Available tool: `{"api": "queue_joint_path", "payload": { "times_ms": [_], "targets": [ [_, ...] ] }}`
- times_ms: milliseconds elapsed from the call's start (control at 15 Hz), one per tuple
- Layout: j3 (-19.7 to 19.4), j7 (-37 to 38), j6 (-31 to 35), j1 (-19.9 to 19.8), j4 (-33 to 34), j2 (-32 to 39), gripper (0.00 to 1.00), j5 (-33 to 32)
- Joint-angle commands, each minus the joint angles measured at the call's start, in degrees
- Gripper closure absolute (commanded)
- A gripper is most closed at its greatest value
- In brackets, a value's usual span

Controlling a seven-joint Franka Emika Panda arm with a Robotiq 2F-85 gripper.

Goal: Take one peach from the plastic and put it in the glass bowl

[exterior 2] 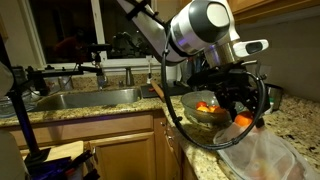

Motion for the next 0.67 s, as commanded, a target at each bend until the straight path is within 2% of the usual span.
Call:
{"api": "queue_joint_path", "payload": {
  "times_ms": [0,600],
  "targets": [
    [0.62,1.19,0.96,-1.28,-2.99,-2.89,0.55,-1.07],
    [0.82,-1.0,0.58,-1.97,-1.97,1.97,0.55,2.77]
  ]
}}
